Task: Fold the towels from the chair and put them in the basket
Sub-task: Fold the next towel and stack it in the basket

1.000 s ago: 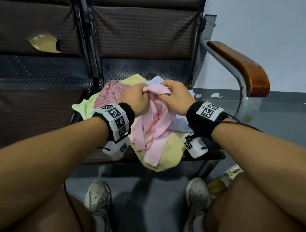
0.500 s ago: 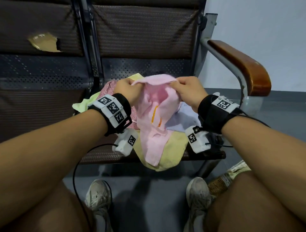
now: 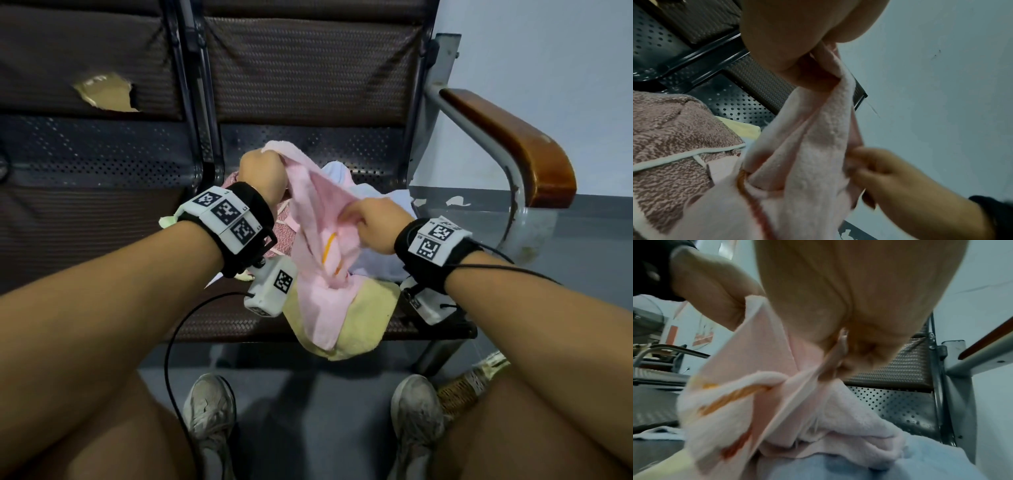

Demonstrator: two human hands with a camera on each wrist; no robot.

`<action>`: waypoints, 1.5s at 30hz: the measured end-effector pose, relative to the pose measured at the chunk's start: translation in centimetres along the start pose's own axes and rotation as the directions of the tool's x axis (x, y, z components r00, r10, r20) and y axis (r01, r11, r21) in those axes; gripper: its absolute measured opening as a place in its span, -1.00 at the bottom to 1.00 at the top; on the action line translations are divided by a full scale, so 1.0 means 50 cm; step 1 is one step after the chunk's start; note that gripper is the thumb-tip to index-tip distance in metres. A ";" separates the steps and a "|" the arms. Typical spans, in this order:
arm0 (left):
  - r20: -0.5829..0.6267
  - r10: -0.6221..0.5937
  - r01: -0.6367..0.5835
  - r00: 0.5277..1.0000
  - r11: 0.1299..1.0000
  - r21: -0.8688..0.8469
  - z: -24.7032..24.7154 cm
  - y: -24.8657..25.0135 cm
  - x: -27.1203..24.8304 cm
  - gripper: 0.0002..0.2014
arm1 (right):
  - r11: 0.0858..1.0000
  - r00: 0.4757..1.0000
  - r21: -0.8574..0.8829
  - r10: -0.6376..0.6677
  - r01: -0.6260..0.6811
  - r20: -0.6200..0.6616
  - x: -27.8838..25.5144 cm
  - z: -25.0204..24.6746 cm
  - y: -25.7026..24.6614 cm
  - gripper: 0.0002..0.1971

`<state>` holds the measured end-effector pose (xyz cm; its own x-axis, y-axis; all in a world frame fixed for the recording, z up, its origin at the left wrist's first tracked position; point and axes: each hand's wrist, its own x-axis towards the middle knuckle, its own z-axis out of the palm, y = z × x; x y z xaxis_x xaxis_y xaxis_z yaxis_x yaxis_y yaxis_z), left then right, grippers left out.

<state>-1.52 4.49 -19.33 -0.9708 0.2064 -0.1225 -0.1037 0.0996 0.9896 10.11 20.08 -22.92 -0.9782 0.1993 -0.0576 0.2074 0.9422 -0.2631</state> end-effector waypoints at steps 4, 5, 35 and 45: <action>0.005 0.090 -0.087 0.996 0.979 -0.185 -0.001 0.003 -0.015 -0.58 | 0.981 0.770 0.182 0.167 -0.068 -0.615 0.019 -0.039 0.003 -0.68; 0.027 0.119 -0.111 0.993 0.972 -0.206 0.001 0.003 -0.018 -0.57 | 0.976 0.722 0.218 0.162 -0.016 -0.673 0.023 -0.043 0.001 -0.65; -0.157 -0.008 -0.026 0.988 0.977 -0.213 -0.071 -0.045 0.085 -0.64 | 0.995 0.992 0.081 0.074 -0.066 -0.101 0.028 0.006 0.063 -0.89; -0.139 -0.146 0.140 0.979 0.989 -0.056 -0.107 -0.077 0.104 -0.74 | 0.949 0.992 0.303 0.112 -0.091 -0.054 0.002 0.000 0.101 -0.80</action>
<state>-7.30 -0.03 -23.39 -0.9657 0.0524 -0.2545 -0.2505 0.0726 0.9654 11.05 24.88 -24.26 -0.9475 0.3179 -0.0350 0.2862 0.7941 -0.5362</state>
